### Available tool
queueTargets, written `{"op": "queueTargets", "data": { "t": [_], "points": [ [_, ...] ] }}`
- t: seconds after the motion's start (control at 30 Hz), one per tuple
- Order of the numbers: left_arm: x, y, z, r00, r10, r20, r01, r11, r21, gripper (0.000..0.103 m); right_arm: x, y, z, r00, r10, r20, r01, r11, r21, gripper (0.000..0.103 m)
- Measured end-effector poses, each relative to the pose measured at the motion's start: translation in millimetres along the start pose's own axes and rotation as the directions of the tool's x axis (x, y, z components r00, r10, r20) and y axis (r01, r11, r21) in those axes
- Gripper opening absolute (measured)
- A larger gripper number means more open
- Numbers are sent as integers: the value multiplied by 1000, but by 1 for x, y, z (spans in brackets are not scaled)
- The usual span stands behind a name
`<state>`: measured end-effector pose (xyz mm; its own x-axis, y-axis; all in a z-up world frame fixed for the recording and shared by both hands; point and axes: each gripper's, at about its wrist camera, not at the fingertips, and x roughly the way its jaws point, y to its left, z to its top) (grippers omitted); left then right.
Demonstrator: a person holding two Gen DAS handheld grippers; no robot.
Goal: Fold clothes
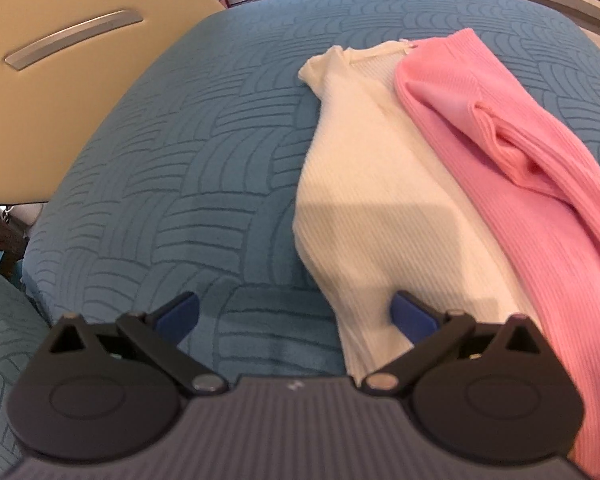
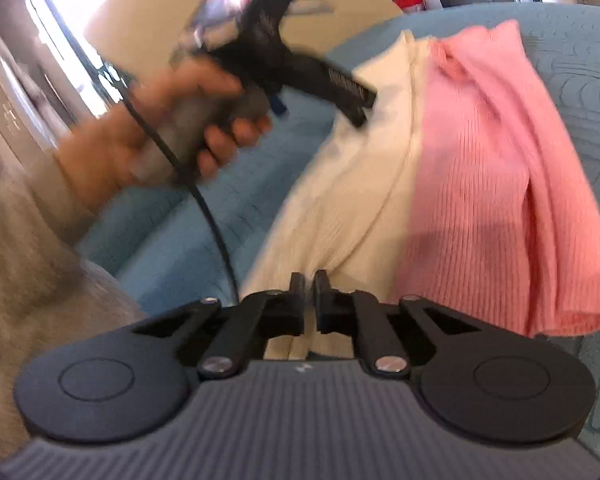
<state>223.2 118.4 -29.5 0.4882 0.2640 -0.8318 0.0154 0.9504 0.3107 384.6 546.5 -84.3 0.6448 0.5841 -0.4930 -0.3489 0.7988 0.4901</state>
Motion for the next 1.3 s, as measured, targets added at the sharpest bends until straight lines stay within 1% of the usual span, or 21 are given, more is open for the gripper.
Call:
{"op": "queueTargets", "data": {
  "t": [0.07,0.13,0.2,0.27,0.3,0.37,0.4,0.43,0.47,0.53,0.57,0.67,0.7,0.73,0.8,0.83,0.93,1.03,1.13,1.2,1.3],
  "points": [
    [0,-1,2,1000,4,1,-4,1000,7,103,-16,1,-1,999,-29,35,29,1000,1,9],
    [0,-3,3,1000,8,3,-8,1000,14,103,-13,-2,-3,989,-147,-5,147,988,-39,11],
    [0,-6,3,1000,13,5,-13,1000,20,103,-11,-6,-8,965,-256,-56,250,964,-93,10],
    [0,-6,3,1000,16,8,-16,1000,24,103,-16,5,-8,955,-294,-31,288,949,-128,14],
    [0,-6,3,1000,15,9,-15,1000,23,103,-19,15,-7,950,-311,-1,307,938,-161,20],
    [1,-6,3,1000,12,7,-12,1000,18,103,-23,28,-14,951,-296,84,308,921,-240,27],
    [1,-6,3,1000,11,6,-11,1000,17,103,-23,29,-20,956,-269,118,292,916,-276,34],
    [2,-7,4,1000,12,5,-12,1000,17,103,-20,30,-23,960,-256,116,280,911,-302,41],
    [2,-7,4,1000,13,6,-14,1000,19,103,-13,29,-25,961,-263,85,277,909,-311,54],
    [1,-8,3,1000,20,10,-21,999,24,103,5,20,-33,953,-297,-61,262,907,-331,57],
    [0,-8,2,1000,23,14,-24,999,26,103,3,22,-35,952,-301,-65,261,901,-346,57],
    [-2,-6,1,1000,25,19,-25,999,23,103,-18,31,-25,964,-265,8,250,899,-360,58],
    [-3,-4,2,999,25,21,-25,1000,18,103,-33,31,-17,969,-236,71,245,904,-350,58],
    [-5,-3,2,999,27,26,-28,1000,12,103,-44,25,-8,967,-219,131,251,911,-327,60],
    [-10,1,4,998,43,44,-43,999,-8,103,-59,8,8,950,-224,216,277,925,-262,77],
    [-13,4,6,997,49,53,-47,999,-23,103,-65,-4,14,941,-239,237,292,931,-221,80],
    [-23,12,6,998,23,63,-18,997,-79,102,-80,-50,32,928,-270,255,299,951,-79,81],
    [-39,11,3,993,-17,113,32,991,-128,102,-89,-101,55,940,-234,249,226,972,61,81],
    [-59,-2,0,980,-43,195,81,978,-194,102,-99,-138,75,946,-196,257,170,978,120,80],
    [-69,-18,0,973,-20,231,88,954,-288,102,-102,-158,88,949,-166,268,134,982,133,81],
    [-79,-47,1,963,32,268,67,934,-350,103,-82,-192,117,954,-109,280,71,987,144,81]
  ]
}}
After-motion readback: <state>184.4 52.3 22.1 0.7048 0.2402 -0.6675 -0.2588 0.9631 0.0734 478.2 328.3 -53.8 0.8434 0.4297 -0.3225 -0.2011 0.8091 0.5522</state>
